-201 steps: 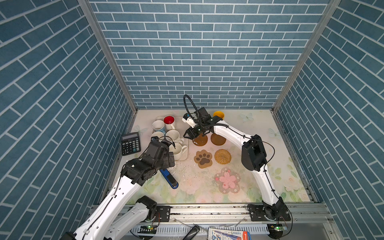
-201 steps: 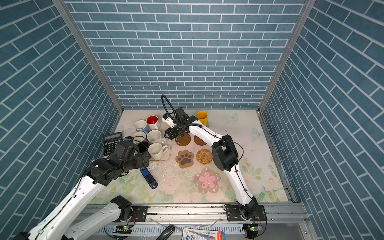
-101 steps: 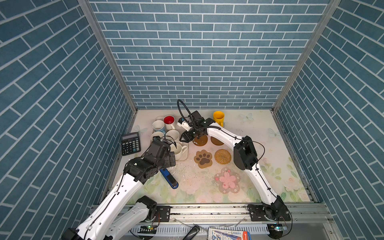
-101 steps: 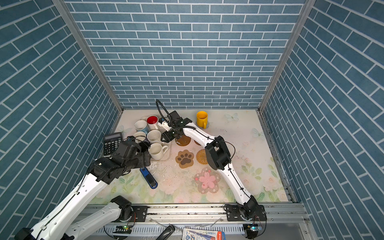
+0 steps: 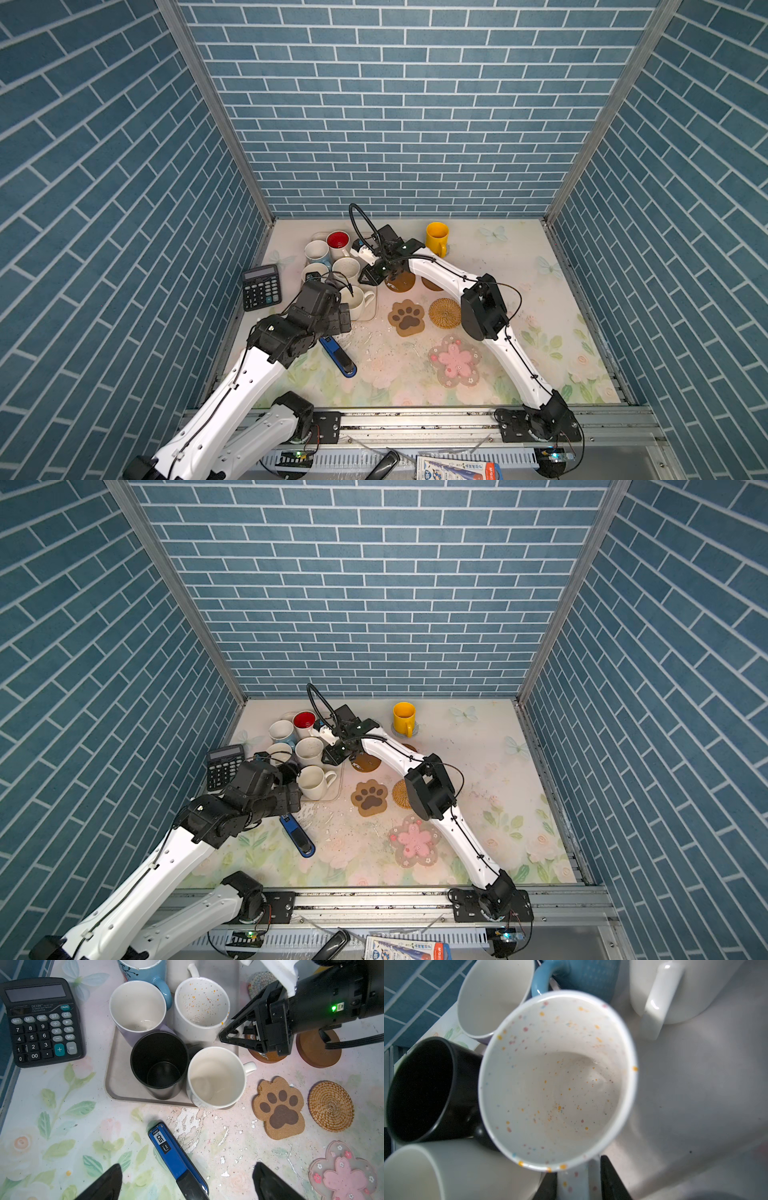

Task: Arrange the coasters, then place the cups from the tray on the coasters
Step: 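Grasp the speckled white mug with the right gripper and lift it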

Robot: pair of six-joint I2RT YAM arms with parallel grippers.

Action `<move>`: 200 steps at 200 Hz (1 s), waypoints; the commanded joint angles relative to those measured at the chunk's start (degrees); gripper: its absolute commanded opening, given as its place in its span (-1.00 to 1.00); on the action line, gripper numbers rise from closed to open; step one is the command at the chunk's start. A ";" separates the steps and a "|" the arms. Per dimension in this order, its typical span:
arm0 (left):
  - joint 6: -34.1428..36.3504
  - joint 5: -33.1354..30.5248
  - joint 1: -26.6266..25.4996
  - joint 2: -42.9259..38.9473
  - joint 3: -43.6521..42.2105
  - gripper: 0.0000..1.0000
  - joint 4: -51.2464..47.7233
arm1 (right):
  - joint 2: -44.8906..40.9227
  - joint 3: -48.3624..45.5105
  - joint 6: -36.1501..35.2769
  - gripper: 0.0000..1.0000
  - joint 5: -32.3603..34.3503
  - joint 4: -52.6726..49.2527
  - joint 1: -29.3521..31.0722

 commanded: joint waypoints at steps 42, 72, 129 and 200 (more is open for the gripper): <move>0.16 -1.24 0.27 -1.21 0.98 0.99 -2.19 | -0.01 2.32 -1.91 -0.87 1.49 -0.71 0.50; -0.02 -1.04 0.17 -1.92 2.06 0.99 -3.02 | -2.24 1.01 -1.39 -1.00 4.41 0.57 0.62; 0.42 -0.93 0.21 0.92 5.94 0.99 -3.05 | -9.70 -6.10 1.28 -1.00 11.70 7.27 0.53; 1.81 -1.28 0.65 11.25 15.76 0.99 -0.43 | -13.40 -7.36 4.09 -1.00 18.55 10.29 -2.03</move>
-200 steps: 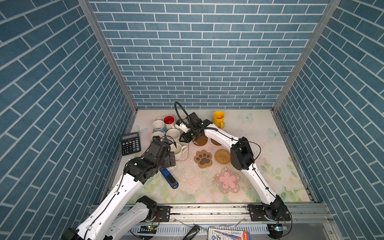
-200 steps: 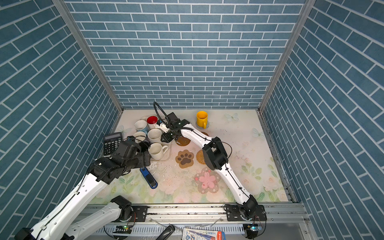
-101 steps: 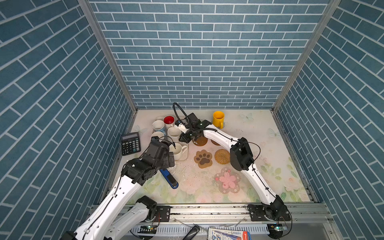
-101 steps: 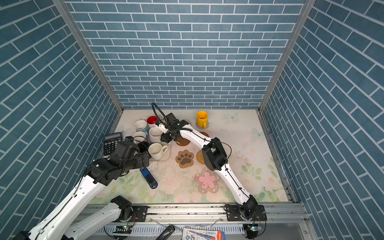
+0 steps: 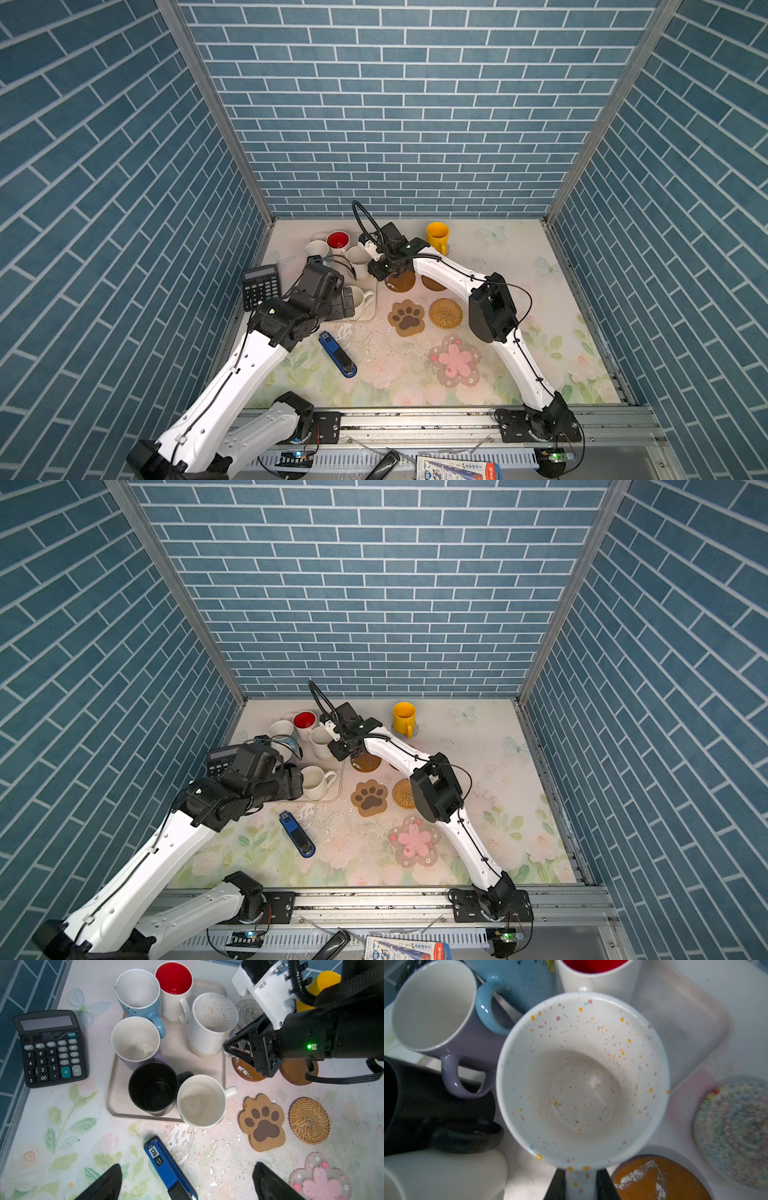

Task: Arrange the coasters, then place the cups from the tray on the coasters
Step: 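Grasp the speckled white mug with the right gripper and lift it, then lower the speckled mug onto the multicolour woven coaster while the left arm shifts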

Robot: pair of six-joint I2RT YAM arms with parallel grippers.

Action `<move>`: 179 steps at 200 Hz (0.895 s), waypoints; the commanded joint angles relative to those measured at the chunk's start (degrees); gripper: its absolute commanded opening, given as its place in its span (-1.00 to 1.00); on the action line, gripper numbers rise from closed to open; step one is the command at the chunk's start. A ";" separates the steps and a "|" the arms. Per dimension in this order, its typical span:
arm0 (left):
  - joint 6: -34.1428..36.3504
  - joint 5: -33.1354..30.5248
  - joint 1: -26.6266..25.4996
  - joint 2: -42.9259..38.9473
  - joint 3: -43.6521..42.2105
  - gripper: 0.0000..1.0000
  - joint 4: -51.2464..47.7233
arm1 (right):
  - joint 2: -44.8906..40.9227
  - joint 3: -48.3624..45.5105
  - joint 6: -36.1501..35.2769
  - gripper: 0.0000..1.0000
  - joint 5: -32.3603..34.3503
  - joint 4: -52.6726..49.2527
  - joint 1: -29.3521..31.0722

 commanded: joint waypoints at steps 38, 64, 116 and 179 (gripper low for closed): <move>2.11 0.43 3.26 9.50 9.02 0.99 2.97 | -6.49 0.43 2.57 -1.00 4.22 6.80 -4.44; 2.54 2.32 5.27 14.20 11.65 0.99 5.35 | -6.16 1.16 2.75 -1.00 5.54 6.95 -6.51; 2.15 5.00 7.45 24.30 16.03 0.99 10.34 | -3.28 5.23 2.43 -1.00 7.84 5.68 -9.55; 2.03 4.94 8.31 30.45 17.44 0.99 13.66 | -2.21 5.72 2.48 -1.00 7.04 5.45 -10.90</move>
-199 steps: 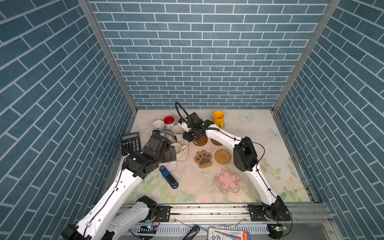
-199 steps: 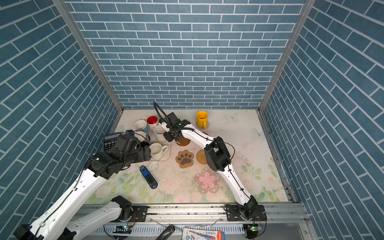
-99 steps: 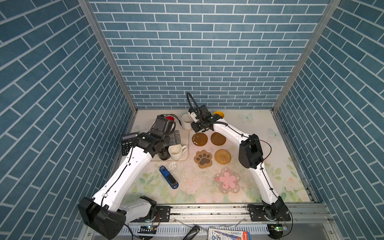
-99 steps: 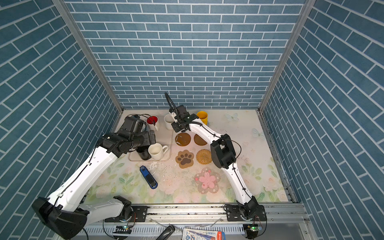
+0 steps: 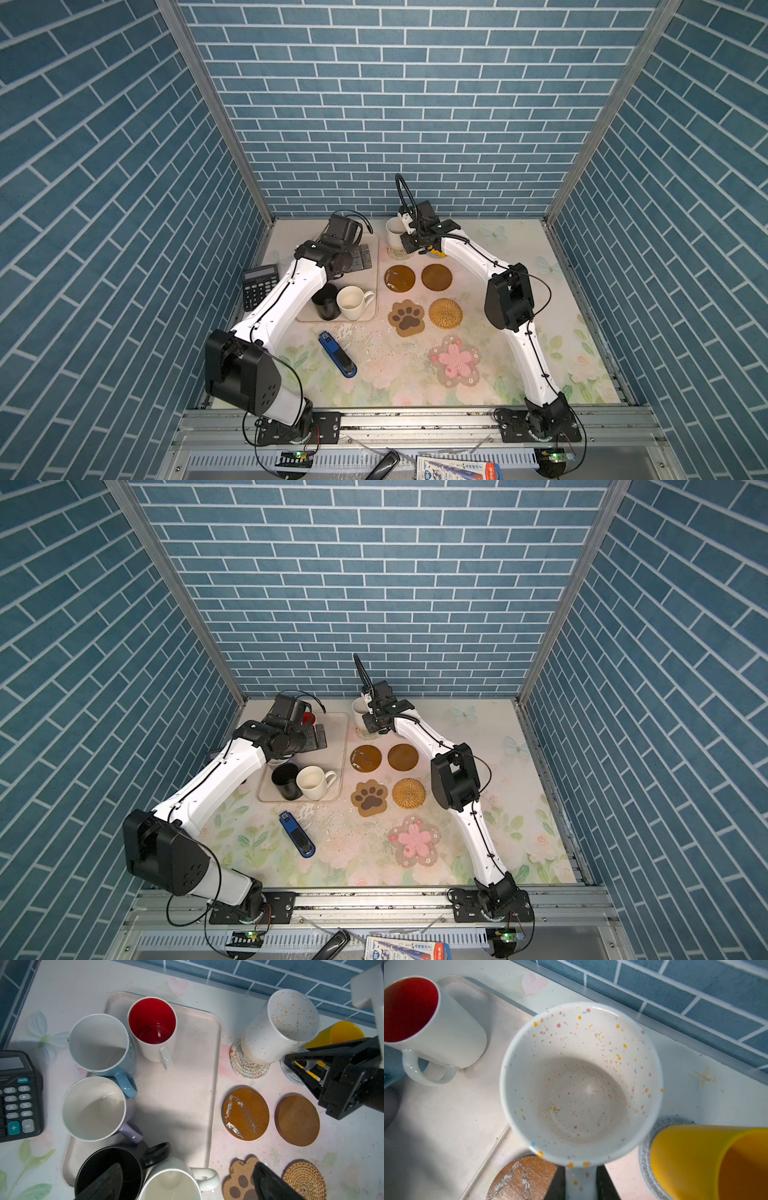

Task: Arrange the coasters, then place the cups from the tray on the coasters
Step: 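Lower the speckled mug onto the multicolour woven coaster while the left arm shifts, then open the right gripper and draw it back from the speckled mug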

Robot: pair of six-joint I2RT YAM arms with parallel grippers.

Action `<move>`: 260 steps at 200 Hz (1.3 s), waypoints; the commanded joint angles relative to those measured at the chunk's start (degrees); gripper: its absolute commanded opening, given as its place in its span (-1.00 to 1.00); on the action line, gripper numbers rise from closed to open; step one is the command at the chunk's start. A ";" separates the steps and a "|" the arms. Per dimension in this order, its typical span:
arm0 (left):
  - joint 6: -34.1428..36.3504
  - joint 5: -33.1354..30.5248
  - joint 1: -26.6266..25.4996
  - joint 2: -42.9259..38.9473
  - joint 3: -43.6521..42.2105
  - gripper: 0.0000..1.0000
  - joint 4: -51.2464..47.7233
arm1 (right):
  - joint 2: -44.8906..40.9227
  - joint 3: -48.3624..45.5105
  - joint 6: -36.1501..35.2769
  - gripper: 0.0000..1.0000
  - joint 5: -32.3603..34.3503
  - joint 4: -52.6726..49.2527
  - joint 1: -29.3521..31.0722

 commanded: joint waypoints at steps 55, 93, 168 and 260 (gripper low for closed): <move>0.23 -0.03 0.76 1.17 0.42 0.99 2.67 | -1.01 3.23 0.05 -1.00 -0.11 5.84 0.07; 0.72 -0.16 0.76 -0.29 -0.42 0.99 1.84 | 0.31 2.88 0.29 -1.00 0.24 6.54 -0.03; 0.56 -0.43 1.20 -3.21 -3.70 0.99 1.87 | 1.75 1.33 0.77 -1.00 2.10 7.02 -0.72; 0.41 -1.47 1.29 -4.86 -2.68 0.99 -0.58 | -3.76 -7.19 1.15 -0.03 1.55 11.00 -0.83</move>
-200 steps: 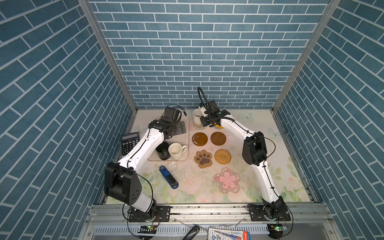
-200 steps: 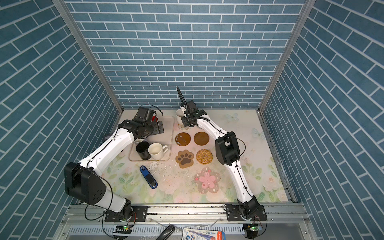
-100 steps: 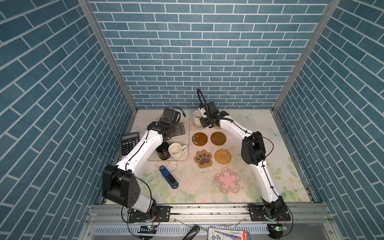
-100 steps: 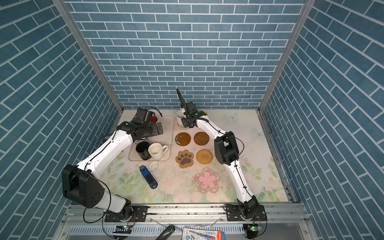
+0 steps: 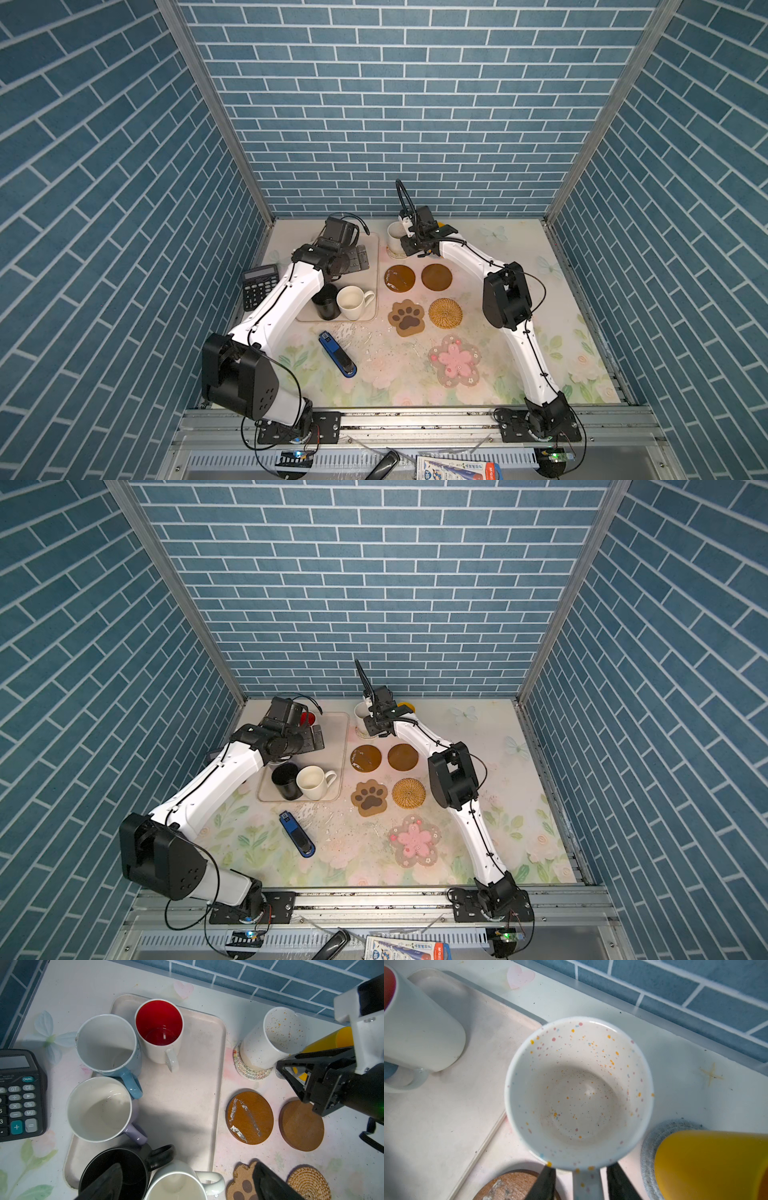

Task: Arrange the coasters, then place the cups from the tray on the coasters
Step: 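Open the right gripper and draw it back from the speckled mug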

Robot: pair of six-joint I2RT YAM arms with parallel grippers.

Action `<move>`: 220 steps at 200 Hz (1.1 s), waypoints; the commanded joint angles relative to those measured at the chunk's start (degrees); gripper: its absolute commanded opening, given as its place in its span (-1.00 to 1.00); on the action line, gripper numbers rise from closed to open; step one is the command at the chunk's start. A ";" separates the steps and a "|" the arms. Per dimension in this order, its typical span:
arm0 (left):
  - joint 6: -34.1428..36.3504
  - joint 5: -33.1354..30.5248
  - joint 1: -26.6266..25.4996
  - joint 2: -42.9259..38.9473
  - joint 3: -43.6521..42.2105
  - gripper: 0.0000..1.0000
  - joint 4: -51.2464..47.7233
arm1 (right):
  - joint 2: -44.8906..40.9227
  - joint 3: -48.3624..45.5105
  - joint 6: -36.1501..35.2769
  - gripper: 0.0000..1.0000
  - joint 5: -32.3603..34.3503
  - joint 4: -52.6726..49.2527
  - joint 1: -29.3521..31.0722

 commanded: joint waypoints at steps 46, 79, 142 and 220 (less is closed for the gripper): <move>0.21 -1.87 0.44 -7.18 0.74 0.99 -5.27 | -11.22 -7.28 0.59 0.12 -0.69 5.17 -0.13; 1.17 -2.41 0.43 -9.51 2.88 0.99 -9.73 | -20.20 -13.48 0.82 0.22 -0.42 7.30 -0.09; 1.57 -5.50 0.43 -5.20 7.75 0.98 -12.48 | -41.80 -36.36 5.95 0.98 3.54 12.97 -0.63; 1.49 -6.24 0.46 7.21 14.85 0.93 -11.25 | -69.77 -68.12 14.82 0.98 9.55 18.77 -2.42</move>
